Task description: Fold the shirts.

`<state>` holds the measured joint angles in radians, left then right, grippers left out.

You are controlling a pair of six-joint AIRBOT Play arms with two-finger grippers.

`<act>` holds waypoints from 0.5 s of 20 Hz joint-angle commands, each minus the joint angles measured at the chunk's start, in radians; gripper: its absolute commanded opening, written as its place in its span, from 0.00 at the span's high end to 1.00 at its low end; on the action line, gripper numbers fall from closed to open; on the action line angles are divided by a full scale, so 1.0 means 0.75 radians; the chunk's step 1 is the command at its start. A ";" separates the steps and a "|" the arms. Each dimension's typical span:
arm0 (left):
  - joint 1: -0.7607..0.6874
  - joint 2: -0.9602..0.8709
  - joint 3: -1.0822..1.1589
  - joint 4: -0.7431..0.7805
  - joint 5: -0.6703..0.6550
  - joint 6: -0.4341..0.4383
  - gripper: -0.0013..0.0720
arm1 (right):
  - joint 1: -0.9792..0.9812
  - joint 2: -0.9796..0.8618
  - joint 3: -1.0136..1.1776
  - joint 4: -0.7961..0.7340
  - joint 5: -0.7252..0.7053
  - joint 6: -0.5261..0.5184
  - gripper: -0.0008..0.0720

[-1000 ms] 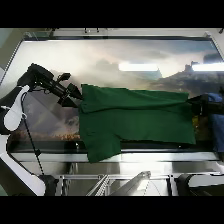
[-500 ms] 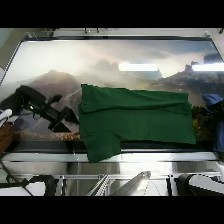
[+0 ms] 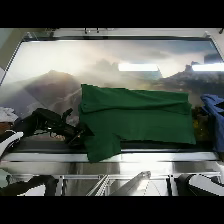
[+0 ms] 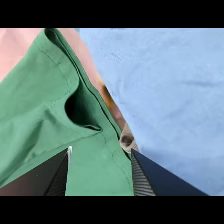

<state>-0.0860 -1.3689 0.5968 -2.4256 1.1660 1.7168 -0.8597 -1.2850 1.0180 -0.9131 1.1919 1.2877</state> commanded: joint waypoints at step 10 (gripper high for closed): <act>-0.074 0.004 -0.015 -0.027 -0.049 0.086 0.95 | -0.002 0.001 -0.172 -0.270 0.087 -0.014 0.26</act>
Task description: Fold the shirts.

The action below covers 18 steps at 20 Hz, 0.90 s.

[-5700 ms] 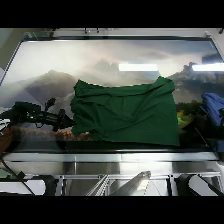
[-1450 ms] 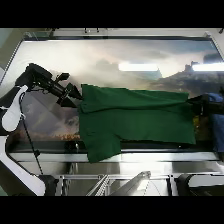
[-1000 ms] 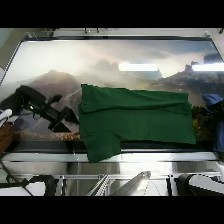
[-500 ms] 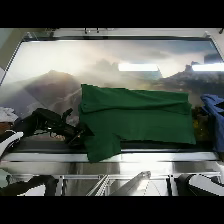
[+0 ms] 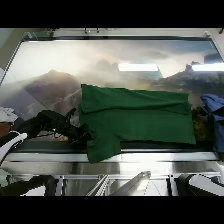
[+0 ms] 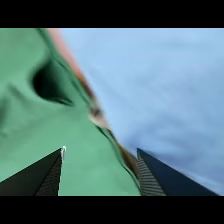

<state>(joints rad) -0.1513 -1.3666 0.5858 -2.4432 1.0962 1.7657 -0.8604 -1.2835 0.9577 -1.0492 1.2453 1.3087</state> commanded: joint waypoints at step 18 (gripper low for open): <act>-0.003 0.001 -0.001 -0.004 0.045 0.033 0.95 | 0.019 -0.137 -0.327 -0.086 -0.095 -0.251 0.32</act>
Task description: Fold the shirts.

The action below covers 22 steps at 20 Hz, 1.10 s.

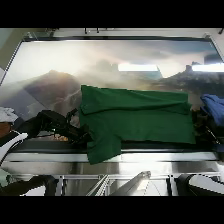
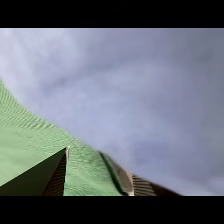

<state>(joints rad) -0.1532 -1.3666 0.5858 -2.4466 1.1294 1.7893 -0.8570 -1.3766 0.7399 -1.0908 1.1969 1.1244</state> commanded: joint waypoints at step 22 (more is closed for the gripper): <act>0.683 0.264 0.245 -0.148 0.646 0.315 0.95 | 0.050 0.201 0.050 0.415 0.450 -0.191 0.96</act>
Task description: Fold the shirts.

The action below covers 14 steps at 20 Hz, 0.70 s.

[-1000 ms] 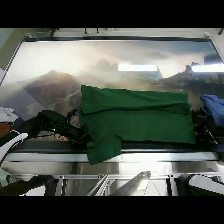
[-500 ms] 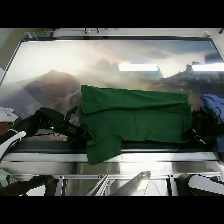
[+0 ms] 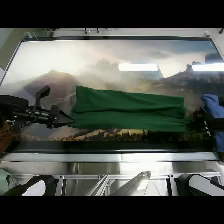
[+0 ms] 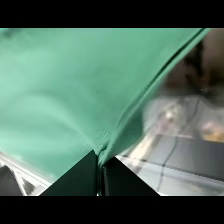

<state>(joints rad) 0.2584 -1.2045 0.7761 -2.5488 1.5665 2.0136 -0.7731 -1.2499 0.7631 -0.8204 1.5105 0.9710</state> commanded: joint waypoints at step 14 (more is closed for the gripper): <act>0.017 -0.279 0.360 0.024 -0.090 -0.011 0.95 | 0.138 -0.107 0.018 0.401 -0.348 -0.129 0.96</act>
<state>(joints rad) 0.3206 -1.3033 0.9127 -2.5336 1.5360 2.0171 -0.7040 -1.2804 0.7753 -0.5995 1.3872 0.9298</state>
